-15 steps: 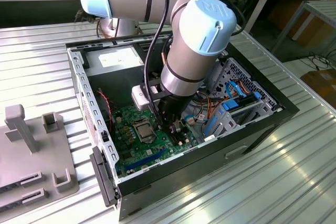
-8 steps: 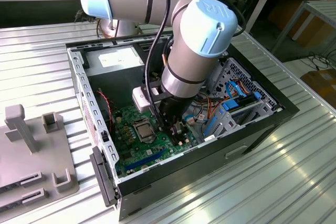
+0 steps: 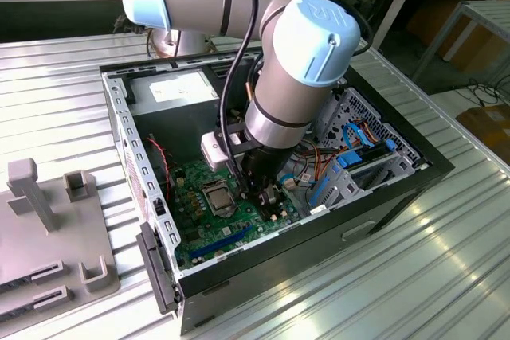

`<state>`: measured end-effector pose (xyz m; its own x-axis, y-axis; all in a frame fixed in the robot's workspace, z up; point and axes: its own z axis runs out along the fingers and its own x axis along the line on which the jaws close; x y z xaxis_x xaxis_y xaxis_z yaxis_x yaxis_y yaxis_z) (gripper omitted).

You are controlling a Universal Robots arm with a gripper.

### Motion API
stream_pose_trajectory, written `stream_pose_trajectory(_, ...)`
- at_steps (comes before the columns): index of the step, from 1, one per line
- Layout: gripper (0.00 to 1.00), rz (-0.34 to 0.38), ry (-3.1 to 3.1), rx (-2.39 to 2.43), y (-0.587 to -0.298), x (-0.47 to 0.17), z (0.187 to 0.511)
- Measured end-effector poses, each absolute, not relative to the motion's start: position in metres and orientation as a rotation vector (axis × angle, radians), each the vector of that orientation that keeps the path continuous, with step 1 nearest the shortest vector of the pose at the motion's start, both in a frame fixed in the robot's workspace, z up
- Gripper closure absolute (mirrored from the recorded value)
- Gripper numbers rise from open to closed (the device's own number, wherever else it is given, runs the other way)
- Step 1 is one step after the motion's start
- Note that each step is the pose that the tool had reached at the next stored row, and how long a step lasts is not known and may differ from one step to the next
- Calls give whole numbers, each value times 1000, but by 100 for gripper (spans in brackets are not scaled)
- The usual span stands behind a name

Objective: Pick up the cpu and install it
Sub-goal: 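Install the first cpu locking lever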

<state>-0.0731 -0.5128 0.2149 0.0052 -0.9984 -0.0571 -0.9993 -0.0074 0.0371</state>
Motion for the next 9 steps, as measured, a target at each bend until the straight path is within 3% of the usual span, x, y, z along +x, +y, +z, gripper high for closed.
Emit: stream_pose_trajectory(9,89,93,2209,-2223,-513,-73,214)
